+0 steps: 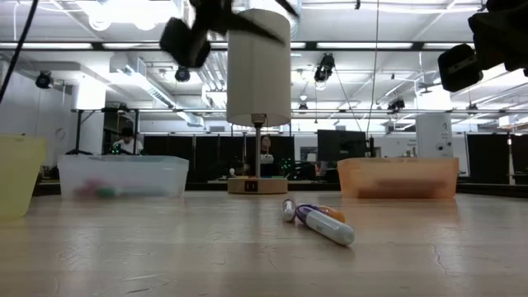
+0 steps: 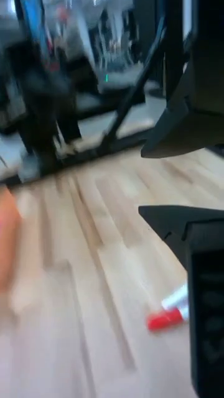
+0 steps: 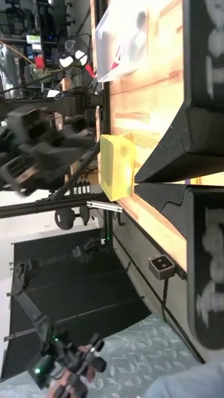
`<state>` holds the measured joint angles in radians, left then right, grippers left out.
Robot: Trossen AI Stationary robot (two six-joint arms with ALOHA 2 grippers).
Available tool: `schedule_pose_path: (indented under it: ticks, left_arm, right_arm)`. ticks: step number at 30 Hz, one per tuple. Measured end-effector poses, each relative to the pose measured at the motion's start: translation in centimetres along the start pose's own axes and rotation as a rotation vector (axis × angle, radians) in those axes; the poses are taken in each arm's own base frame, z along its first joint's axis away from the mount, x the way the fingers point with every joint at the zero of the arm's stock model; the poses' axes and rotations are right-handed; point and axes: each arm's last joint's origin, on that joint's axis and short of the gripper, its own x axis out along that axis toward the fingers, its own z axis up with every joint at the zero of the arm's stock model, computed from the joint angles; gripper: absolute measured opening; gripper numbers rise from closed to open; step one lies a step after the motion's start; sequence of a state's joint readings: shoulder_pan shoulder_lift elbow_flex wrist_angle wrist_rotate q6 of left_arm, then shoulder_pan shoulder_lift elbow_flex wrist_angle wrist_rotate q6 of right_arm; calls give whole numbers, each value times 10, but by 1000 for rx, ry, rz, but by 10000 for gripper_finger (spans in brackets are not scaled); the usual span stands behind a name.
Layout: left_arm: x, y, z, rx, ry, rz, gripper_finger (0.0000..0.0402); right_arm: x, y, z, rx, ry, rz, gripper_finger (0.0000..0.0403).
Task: Pick & Place Markers
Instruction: Put the small red highlighter pen into the yellow bin
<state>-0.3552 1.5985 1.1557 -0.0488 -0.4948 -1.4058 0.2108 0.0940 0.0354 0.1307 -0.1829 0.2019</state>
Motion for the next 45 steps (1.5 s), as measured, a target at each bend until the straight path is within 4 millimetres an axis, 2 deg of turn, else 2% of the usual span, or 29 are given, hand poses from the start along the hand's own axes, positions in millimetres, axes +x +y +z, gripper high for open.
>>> schedule_pose_path:
  ticks: [5, 11, 13, 17, 21, 27, 42, 45]
  left_arm:
    - [30, 19, -3, -48, 37, 89, 135]
    - [59, 8, -17, -13, 151, 91, 135]
    - [66, 6, -21, 40, 224, 145, 135]
    - [65, 9, -24, 114, 318, 372, 135]
    - [62, 12, -17, 166, 285, 561, 135]
    - [79, 16, -17, 206, 264, 563, 135]
    - [99, 39, -41, 226, 393, 614, 135]
    - [103, 38, -44, 218, 393, 580, 135]
  right_arm:
    - [0, 0, 0, 0, 0, 0, 9]
    - [0, 0, 0, 0, 0, 0, 9]
    - [0, 0, 0, 0, 0, 0, 9]
    - [0, 0, 0, 0, 0, 0, 9]
    - [0, 0, 0, 0, 0, 1, 9]
    - [0, 0, 0, 0, 0, 0, 9]
    - [0, 0, 0, 0, 1, 0, 9]
    - [0, 0, 0, 0, 1, 0, 9]
